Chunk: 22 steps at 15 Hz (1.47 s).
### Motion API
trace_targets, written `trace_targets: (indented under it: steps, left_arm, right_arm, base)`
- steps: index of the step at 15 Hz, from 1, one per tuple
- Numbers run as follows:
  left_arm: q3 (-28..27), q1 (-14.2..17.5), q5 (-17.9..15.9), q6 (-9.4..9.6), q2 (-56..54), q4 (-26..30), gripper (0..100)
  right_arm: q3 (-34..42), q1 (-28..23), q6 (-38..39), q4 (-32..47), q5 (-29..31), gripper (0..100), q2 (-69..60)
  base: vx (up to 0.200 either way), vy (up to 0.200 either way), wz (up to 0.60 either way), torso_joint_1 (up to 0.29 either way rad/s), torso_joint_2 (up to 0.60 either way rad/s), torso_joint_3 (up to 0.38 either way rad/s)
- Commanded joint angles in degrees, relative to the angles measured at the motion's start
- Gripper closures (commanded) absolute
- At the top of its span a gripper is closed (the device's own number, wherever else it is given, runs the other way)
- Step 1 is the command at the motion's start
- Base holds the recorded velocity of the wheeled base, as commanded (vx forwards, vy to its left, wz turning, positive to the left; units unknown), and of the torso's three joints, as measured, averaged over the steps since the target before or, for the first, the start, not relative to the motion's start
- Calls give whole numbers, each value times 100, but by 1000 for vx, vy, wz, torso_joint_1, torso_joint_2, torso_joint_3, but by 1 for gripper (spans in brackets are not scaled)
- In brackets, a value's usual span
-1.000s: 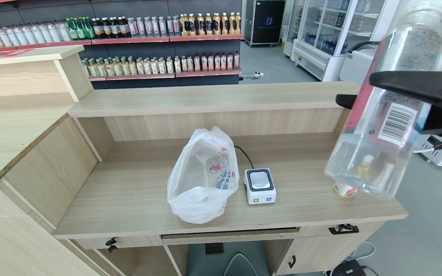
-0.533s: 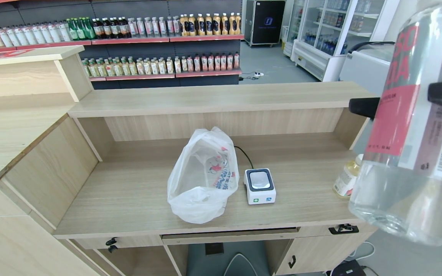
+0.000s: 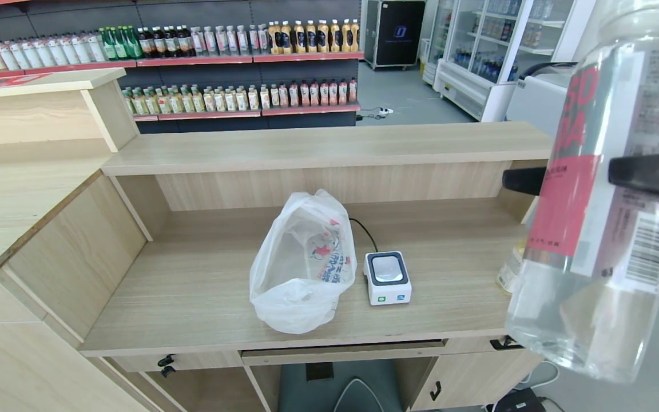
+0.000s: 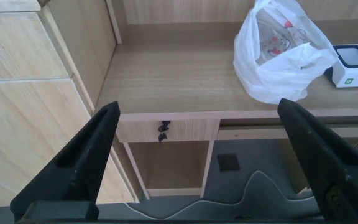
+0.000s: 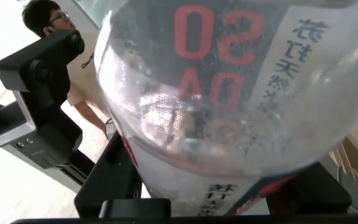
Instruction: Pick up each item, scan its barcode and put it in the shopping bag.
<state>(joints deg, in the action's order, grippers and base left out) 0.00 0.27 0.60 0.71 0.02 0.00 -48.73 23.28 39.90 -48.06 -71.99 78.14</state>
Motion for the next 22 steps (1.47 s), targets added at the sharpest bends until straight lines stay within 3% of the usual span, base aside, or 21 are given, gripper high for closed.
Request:
trace_targets:
  steps: [1, 22]
  left_arm:
    - [0, 0, 2, 0, -2, 0, 0]
    - [0, 0, 2, 0, -2, 0, 0]
  right_arm:
    - [153, 106, -88, 15, 9, 100, 8]
    - [531, 203, -369, 42, 53, 100, -53]
  base:
    - [0, 0, 0, 0, 0, 0]
    - [0, 0, 0, 0, 0, 0]
